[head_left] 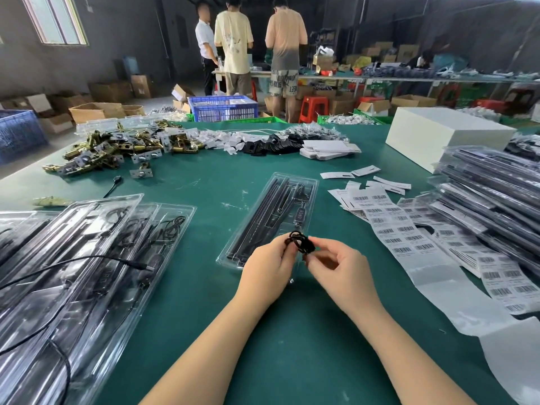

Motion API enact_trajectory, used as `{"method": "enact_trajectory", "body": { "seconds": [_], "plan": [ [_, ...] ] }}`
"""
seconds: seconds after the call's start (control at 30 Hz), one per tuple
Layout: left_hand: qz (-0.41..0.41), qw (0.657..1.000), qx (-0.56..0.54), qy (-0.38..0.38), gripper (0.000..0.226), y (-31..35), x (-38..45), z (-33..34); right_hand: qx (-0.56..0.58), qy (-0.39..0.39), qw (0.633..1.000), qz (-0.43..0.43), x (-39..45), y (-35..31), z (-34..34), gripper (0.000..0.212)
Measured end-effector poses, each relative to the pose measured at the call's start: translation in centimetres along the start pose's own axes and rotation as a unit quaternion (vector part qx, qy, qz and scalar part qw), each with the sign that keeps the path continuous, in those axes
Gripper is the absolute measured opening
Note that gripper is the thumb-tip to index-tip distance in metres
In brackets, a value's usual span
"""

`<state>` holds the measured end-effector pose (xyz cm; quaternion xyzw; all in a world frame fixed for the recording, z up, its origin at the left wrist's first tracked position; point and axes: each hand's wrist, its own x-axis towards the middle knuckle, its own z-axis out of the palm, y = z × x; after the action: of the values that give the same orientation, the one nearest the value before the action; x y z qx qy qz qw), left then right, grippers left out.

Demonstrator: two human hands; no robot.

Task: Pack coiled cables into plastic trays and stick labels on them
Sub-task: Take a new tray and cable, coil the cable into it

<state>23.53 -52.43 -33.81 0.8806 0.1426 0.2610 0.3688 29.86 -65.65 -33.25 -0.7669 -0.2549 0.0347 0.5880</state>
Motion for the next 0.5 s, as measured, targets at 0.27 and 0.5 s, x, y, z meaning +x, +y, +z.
{"method": "enact_trajectory", "body": {
  "seconds": [0.27,0.5],
  "plan": [
    [-0.018,0.996,-0.077,0.037,0.021,-0.1,0.8,0.2,-0.092,0.091,0.986,-0.106,0.4,0.1,0.5,0.018],
    [-0.074,0.996,-0.032,0.029,0.029,0.2,0.9,0.6,-0.048,0.076,0.994,-0.069,0.7,0.5,1.0,0.014]
  ]
}}
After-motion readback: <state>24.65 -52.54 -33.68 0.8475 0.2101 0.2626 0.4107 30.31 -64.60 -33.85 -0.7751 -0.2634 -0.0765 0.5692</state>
